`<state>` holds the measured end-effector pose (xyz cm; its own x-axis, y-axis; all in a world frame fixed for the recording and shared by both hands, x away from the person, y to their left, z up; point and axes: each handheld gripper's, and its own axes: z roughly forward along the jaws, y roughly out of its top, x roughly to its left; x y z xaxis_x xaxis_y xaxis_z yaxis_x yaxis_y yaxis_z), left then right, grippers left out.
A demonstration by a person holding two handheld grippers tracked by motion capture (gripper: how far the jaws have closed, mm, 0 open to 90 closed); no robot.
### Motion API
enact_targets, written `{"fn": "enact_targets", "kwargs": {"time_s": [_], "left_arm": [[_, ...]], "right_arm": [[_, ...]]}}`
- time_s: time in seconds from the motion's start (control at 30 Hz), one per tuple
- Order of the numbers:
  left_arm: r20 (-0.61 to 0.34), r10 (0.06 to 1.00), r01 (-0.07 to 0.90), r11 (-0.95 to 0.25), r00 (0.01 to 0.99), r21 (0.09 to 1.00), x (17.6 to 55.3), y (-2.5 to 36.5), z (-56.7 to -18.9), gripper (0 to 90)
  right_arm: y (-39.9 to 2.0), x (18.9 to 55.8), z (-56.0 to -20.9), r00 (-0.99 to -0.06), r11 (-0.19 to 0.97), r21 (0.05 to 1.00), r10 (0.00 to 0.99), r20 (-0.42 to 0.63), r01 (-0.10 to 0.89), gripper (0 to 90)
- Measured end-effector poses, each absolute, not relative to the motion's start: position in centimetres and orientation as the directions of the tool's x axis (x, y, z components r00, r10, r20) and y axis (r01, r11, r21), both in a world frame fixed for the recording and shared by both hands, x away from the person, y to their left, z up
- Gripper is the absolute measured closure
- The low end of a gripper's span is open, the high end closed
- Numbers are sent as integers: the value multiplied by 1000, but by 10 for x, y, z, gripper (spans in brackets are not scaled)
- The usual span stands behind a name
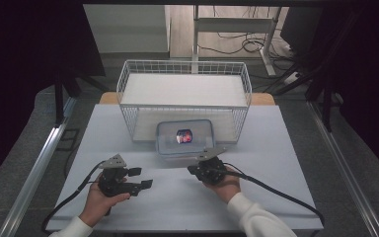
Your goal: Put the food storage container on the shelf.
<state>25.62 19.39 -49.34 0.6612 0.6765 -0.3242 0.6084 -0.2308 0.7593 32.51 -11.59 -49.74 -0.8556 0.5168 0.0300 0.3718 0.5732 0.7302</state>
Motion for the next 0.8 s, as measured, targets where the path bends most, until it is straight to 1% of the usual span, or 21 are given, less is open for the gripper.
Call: {"fn": "enact_targets", "kwargs": {"time_s": [0.17, 0.3, 0.33, 0.5, 0.53, 0.63, 0.77, 0.8], "left_arm": [[-314, 682, 606, -238, 660, 759, 256, 194, -494, 292], [-305, 684, 603, -247, 663, 758, 256, 194, -495, 293], [-305, 683, 603, -246, 663, 759, 256, 194, -494, 293], [-303, 687, 600, -239, 660, 764, 256, 196, -493, 293], [-303, 687, 599, -239, 660, 764, 256, 196, -492, 293], [-304, 686, 597, -235, 660, 767, 255, 196, -492, 293], [-301, 689, 597, -235, 659, 767, 255, 197, -492, 293], [-301, 689, 597, -236, 659, 767, 255, 197, -492, 292]], "right_arm": [[-97, 341, -504, -842, 564, 730, 539, 29, 386, 888], [-94, 358, -510, -810, 538, 728, 585, 41, 426, 888], [-93, 361, -512, -805, 525, 728, 589, 64, 441, 888], [-86, 364, -516, -805, 519, 729, 588, 75, 447, 888], [-85, 364, -515, -807, 523, 733, 588, 58, 434, 888], [-86, 367, -513, -785, 488, 746, 615, 75, 454, 889], [-88, 372, -509, -773, 458, 763, 628, 86, 456, 888], [-88, 375, -507, -771, 441, 768, 629, 104, 464, 889]]}}
